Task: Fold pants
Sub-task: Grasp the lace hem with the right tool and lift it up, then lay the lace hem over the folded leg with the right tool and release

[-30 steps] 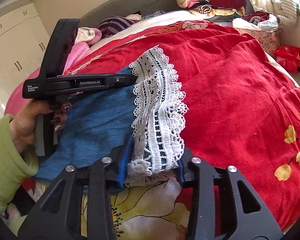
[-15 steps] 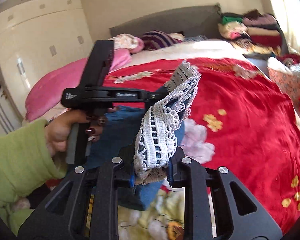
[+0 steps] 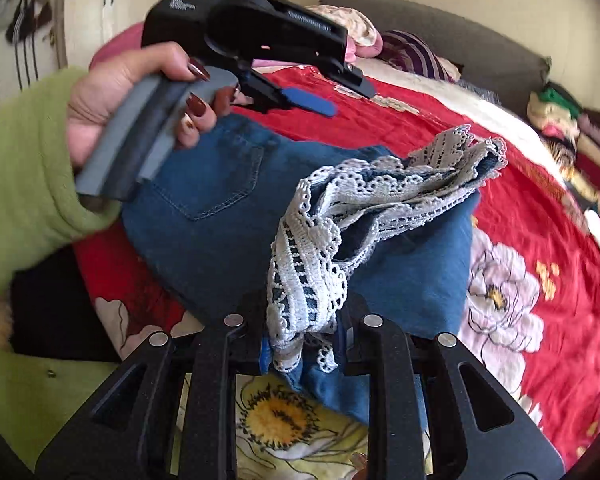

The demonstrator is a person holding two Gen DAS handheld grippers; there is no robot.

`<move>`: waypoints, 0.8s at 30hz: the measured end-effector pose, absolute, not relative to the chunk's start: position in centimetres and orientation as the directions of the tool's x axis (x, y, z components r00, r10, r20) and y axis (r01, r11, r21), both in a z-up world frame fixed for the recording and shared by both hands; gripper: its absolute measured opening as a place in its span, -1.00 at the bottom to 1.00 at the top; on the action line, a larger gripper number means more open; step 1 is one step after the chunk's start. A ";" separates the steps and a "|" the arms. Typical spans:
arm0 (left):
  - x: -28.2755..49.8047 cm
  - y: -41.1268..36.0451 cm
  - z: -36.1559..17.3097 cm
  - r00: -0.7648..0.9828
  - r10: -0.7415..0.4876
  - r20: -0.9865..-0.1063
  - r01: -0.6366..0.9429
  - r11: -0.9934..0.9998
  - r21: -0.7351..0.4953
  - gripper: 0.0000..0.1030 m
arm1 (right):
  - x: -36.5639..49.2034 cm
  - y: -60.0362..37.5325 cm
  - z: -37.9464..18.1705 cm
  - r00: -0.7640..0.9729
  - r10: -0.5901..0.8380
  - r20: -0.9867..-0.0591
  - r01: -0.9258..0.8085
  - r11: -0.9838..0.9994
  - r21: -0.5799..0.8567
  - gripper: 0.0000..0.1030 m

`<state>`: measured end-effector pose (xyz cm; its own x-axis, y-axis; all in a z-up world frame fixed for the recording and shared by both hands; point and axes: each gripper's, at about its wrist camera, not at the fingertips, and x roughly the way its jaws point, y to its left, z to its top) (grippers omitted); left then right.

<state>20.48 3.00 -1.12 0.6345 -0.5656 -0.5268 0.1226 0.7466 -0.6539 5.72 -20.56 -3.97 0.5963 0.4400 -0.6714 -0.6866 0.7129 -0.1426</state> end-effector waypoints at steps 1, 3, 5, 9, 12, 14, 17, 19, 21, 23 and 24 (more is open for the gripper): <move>20.0 3.6 -1.4 0.632 -0.578 -0.516 0.125 0.733 -0.668 0.18 | 5.4 -19.7 -4.0 0.606 0.429 -0.669 -0.692 0.699 -0.179 -0.69; 19.1 4.3 -2.1 0.618 -0.603 -0.505 0.127 0.710 -0.692 0.18 | 5.0 -18.5 -4.5 0.631 0.390 -0.671 -0.691 0.675 -0.257 -0.69; 18.4 4.4 -2.6 0.605 -0.642 -0.471 0.139 0.667 -0.732 0.29 | 4.7 -17.5 -5.1 0.649 0.363 -0.669 -0.690 0.651 -0.315 -0.67; 18.6 3.1 -3.6 0.567 -0.663 -0.489 0.149 0.666 -0.731 0.39 | 4.0 -16.9 -5.5 0.661 0.369 -0.653 -0.695 0.629 -0.348 -0.49; 18.9 2.2 -3.9 0.554 -0.661 -0.506 0.148 0.676 -0.722 0.49 | 2.9 -17.5 -5.1 0.681 0.372 -0.631 -0.685 0.628 -0.369 -0.01; 19.1 1.3 -4.0 0.555 -0.619 -0.555 0.128 0.723 -0.679 0.50 | 2.3 -17.6 -5.0 0.690 0.370 -0.622 -0.677 0.633 -0.375 0.07; 19.4 0.9 -4.0 0.553 -0.582 -0.596 0.121 0.764 -0.633 0.60 | 1.8 -18.9 -4.5 0.714 0.369 -0.595 -0.654 0.654 -0.380 0.33; 19.5 0.4 -3.9 0.548 -0.561 -0.620 0.121 0.787 -0.605 0.64 | 1.6 -19.6 -4.3 0.714 0.373 -0.593 -0.650 0.668 -0.362 0.37; 19.6 -0.2 -4.0 0.542 -0.549 -0.637 0.128 0.803 -0.583 0.64 | 1.6 -20.2 -4.0 0.687 0.411 -0.599 -0.670 0.678 -0.303 0.38; 19.6 -0.5 -4.1 0.540 -0.544 -0.642 0.129 0.807 -0.576 0.64 | 1.9 -21.2 -3.3 0.651 0.480 -0.588 -0.692 0.694 -0.199 0.38; 19.6 -0.4 -4.1 0.538 -0.544 -0.644 0.129 0.808 -0.575 0.64 | 1.9 -22.0 -2.8 0.632 0.518 -0.577 -0.698 0.704 -0.133 0.38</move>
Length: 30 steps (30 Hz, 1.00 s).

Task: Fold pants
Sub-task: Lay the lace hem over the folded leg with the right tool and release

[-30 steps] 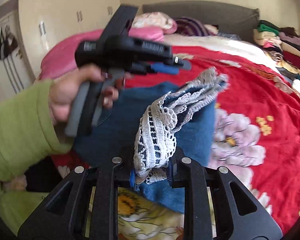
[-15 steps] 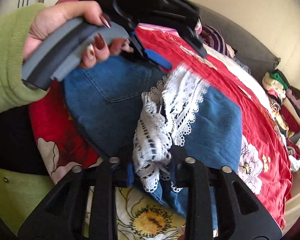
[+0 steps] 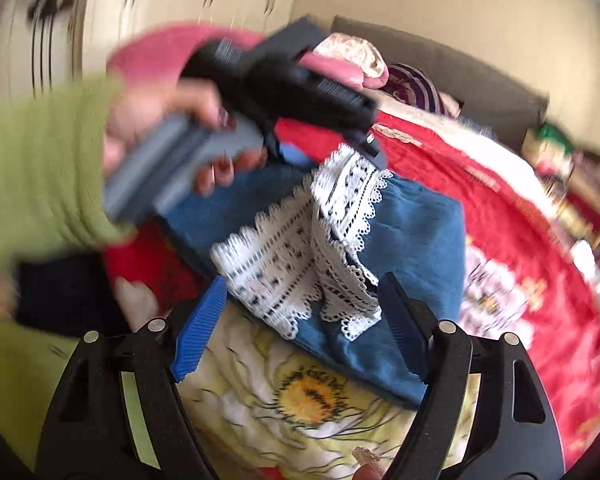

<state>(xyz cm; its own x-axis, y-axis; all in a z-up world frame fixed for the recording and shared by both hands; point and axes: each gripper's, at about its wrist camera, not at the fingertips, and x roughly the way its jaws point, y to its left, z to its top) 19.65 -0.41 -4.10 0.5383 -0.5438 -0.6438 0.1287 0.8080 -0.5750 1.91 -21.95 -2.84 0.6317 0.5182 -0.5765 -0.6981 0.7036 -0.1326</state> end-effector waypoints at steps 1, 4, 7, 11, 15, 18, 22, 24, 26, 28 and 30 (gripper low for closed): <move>19.7 -0.5 -4.1 0.538 -0.544 -0.644 0.129 0.808 -0.575 0.64 | 2.3 -23.0 -2.2 0.617 0.554 -0.559 -0.698 0.713 -0.062 0.38; 19.8 -0.1 -4.1 0.538 -0.545 -0.643 0.125 0.806 -0.578 0.61 | 2.1 -23.5 -2.5 0.614 0.538 -0.578 -0.682 0.729 -0.046 0.32; 19.8 -0.4 -4.0 0.537 -0.537 -0.651 0.129 0.815 -0.565 0.38 | 2.6 -22.4 -3.6 0.630 0.467 -0.620 -0.677 0.722 -0.144 0.12; 19.9 -0.5 -4.2 0.533 -0.522 -0.665 0.125 0.827 -0.549 0.07 | 1.8 -20.4 -4.2 0.606 0.478 -0.636 -0.726 0.660 -0.195 0.02; 20.5 -0.5 -4.5 0.532 -0.518 -0.670 0.130 0.832 -0.540 -0.48 | 1.5 -18.5 -4.7 0.584 0.469 -0.662 -0.768 0.582 -0.266 -0.86; 20.4 -0.5 -4.0 0.538 -0.531 -0.655 0.146 0.824 -0.548 -0.67 | 2.0 -17.7 -5.2 0.530 0.471 -0.705 -0.794 0.567 -0.218 -1.00; 20.1 0.2 -3.6 0.551 -0.527 -0.647 0.145 0.824 -0.548 -0.67 | 0.9 -17.7 -4.0 0.506 0.554 -0.661 -0.822 0.541 -0.176 -0.97; 20.1 0.3 -3.9 0.547 -0.530 -0.648 0.139 0.821 -0.554 -0.67 | 0.5 -17.8 -4.1 0.542 0.525 -0.657 -0.807 0.544 -0.231 -0.72; 20.1 0.3 -4.3 0.545 -0.527 -0.652 0.133 0.822 -0.554 -0.67 | 0.6 -18.1 -4.2 0.548 0.517 -0.658 -0.805 0.541 -0.246 -0.43; 20.2 0.3 -4.4 0.544 -0.529 -0.651 0.128 0.819 -0.559 -0.67 | 0.1 -18.2 -4.1 0.537 0.526 -0.660 -0.818 0.516 -0.255 -0.26; 20.2 0.4 -4.4 0.544 -0.530 -0.651 0.128 0.819 -0.560 -0.66 | -0.3 -18.1 -4.0 0.535 0.529 -0.659 -0.826 0.491 -0.276 -0.26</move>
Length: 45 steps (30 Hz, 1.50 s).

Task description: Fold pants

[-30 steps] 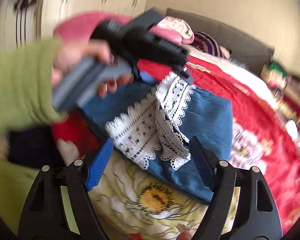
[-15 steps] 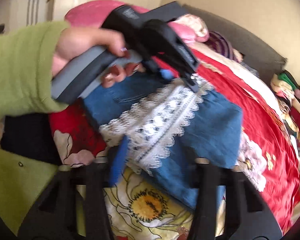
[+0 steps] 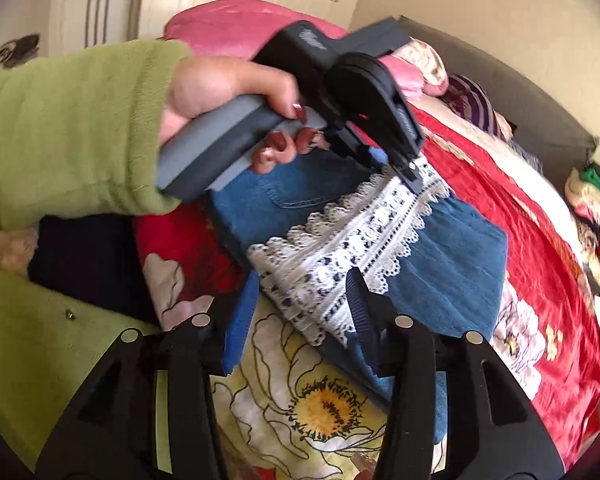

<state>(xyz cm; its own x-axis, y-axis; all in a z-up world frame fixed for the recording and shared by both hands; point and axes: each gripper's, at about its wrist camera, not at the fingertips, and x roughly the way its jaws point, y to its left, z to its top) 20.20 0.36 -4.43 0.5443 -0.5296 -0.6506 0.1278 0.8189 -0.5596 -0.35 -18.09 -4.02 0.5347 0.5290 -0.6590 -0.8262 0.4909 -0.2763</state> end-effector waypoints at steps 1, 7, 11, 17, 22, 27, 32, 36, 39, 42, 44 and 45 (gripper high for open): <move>20.1 0.4 -4.5 0.544 -0.528 -0.652 0.129 0.820 -0.557 -0.66 | -0.3 -18.0 -4.1 0.542 0.521 -0.659 -0.823 0.487 -0.292 -0.26; 20.0 0.4 -3.9 0.557 -0.514 -0.652 0.132 0.830 -0.542 -0.67 | 0.6 -16.9 -4.0 0.505 0.550 -0.666 -0.836 0.503 -0.219 -0.92; 20.2 0.4 -4.1 0.558 -0.503 -0.660 0.129 0.838 -0.530 -0.67 | 1.2 -16.1 -5.4 0.503 0.523 -0.688 -0.836 0.497 -0.233 -0.89; 20.1 0.8 -4.3 0.565 -0.504 -0.653 0.120 0.833 -0.540 -0.70 | 1.0 -16.4 -5.6 0.485 0.535 -0.691 -0.848 0.482 -0.222 -0.71; 18.8 1.5 -2.2 0.603 -0.482 -0.636 0.145 0.850 -0.506 -0.72 | 0.9 -17.6 -3.7 0.539 0.576 -0.615 -0.819 0.530 -0.222 -0.03; 19.9 2.1 -5.0 0.575 -0.454 -0.681 0.083 0.860 -0.504 -0.68 | 2.9 -17.0 -6.7 0.527 0.459 -0.715 -0.792 0.570 -0.218 -0.02; 19.7 2.7 -5.0 0.592 -0.456 -0.664 0.072 0.851 -0.520 -0.54 | 3.2 -18.4 -5.8 0.487 0.523 -0.699 -0.795 0.597 -0.107 0.02; 18.4 3.2 -2.7 0.638 -0.413 -0.650 0.072 0.872 -0.484 -0.17 | 3.6 -20.3 -3.7 0.512 0.559 -0.652 -0.774 0.630 -0.067 0.19; 17.0 3.1 -0.5 0.673 -0.393 -0.626 0.087 0.884 -0.460 -0.02 | 4.1 -22.1 -2.5 0.557 0.561 -0.613 -0.730 0.682 -0.039 0.24; 15.3 2.3 1.6 0.699 -0.368 -0.613 0.118 0.905 -0.410 0.24 | 4.7 -24.0 -2.0 0.594 0.549 -0.588 -0.687 0.727 -0.016 0.35; 14.3 1.5 2.5 0.702 -0.360 -0.615 0.136 0.915 -0.380 0.33 | 5.0 -25.1 -1.7 0.615 0.537 -0.578 -0.664 0.748 -0.012 0.36; 13.6 1.0 2.8 0.701 -0.360 -0.616 0.150 0.919 -0.366 0.34 | 5.1 -25.4 -1.5 0.624 0.529 -0.575 -0.652 0.758 -0.011 0.38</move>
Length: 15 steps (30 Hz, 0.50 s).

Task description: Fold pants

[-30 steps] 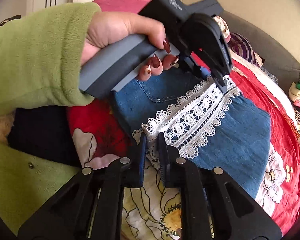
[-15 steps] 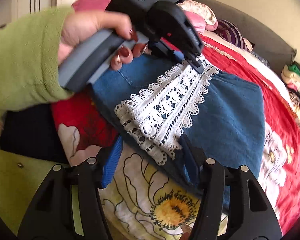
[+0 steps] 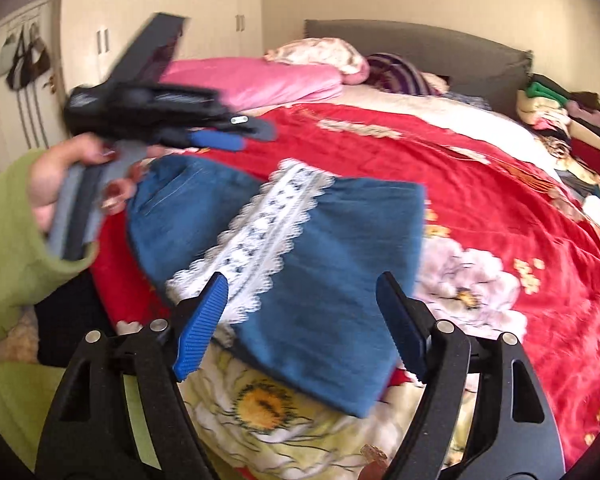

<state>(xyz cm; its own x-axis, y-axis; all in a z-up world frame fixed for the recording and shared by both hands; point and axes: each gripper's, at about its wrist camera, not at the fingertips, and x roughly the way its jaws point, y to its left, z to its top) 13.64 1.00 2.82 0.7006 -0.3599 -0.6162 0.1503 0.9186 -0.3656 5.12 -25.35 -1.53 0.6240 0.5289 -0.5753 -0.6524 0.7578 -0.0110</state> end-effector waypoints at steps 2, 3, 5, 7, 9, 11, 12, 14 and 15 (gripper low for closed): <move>12.7 0.4 3.0 0.694 -0.362 -0.623 0.171 0.923 -0.346 0.34 | 5.5 -26.2 -1.2 0.642 0.516 -0.567 -0.630 0.776 -0.007 0.39; 12.2 0.2 2.9 0.690 -0.362 -0.626 0.179 0.924 -0.337 0.34 | 5.6 -26.7 -1.1 0.650 0.512 -0.562 -0.619 0.785 -0.002 0.39; 11.1 -0.5 2.5 0.681 -0.358 -0.639 0.193 0.929 -0.316 0.34 | 5.7 -27.6 -0.8 0.660 0.510 -0.552 -0.606 0.795 0.008 0.39; 9.9 -1.3 1.8 0.659 -0.361 -0.660 0.219 0.932 -0.291 -0.05 | 5.6 -28.1 -0.6 0.665 0.504 -0.551 -0.600 0.800 0.008 0.20; 9.0 -2.0 1.1 0.637 -0.368 -0.678 0.238 0.930 -0.281 -0.55 | 5.9 -28.4 -0.8 0.654 0.507 -0.561 -0.607 0.795 0.011 -0.15; 8.0 -2.8 0.3 0.603 -0.388 -0.697 0.271 0.921 -0.279 -0.78 | 6.3 -28.1 -1.3 0.625 0.512 -0.589 -0.621 0.783 0.021 -0.45; 7.7 -3.4 -0.1 0.586 -0.397 -0.707 0.290 0.917 -0.274 -0.82 | 6.4 -27.8 -1.6 0.609 0.517 -0.601 -0.632 0.775 0.026 -0.60; 7.0 -4.6 -0.9 0.559 -0.402 -0.726 0.330 0.910 -0.250 -0.82 | 6.5 -26.9 -2.4 0.583 0.516 -0.627 -0.649 0.760 0.022 -0.63; 6.9 -5.0 -1.2 0.548 -0.398 -0.736 0.339 0.910 -0.239 -0.82 | 6.4 -26.6 -2.7 0.574 0.514 -0.637 -0.655 0.756 0.019 -0.63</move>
